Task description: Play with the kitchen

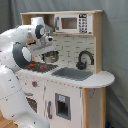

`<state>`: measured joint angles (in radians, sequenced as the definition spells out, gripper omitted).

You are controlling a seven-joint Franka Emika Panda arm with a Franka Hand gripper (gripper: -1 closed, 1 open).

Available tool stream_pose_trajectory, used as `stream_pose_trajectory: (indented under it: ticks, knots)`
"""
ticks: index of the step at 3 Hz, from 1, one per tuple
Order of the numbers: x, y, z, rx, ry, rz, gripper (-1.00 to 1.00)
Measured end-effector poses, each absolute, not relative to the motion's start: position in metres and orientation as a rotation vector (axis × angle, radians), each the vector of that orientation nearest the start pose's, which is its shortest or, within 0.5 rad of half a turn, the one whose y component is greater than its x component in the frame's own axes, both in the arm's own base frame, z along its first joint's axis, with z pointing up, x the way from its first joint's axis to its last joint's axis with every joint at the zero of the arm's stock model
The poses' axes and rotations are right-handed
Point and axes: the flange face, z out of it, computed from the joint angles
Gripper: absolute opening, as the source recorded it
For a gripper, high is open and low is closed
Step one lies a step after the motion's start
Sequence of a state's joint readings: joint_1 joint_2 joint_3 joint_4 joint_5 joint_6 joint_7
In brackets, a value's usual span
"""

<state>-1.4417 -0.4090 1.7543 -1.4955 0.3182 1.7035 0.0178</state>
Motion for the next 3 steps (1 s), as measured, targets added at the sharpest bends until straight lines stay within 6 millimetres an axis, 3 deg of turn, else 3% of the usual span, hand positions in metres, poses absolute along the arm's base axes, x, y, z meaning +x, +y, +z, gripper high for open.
stream_pose_trajectory:
  ticks: [1,2,3]
  knots:
    - [0.495,0.377,0.609,-3.103,-0.644,-0.289,-1.0]
    - [0.486,0.413,0.604,-3.06,-0.752,-0.348,-1.0]
    - [0.489,0.431,0.596,-3.043,-0.819,-0.388,-1.0]
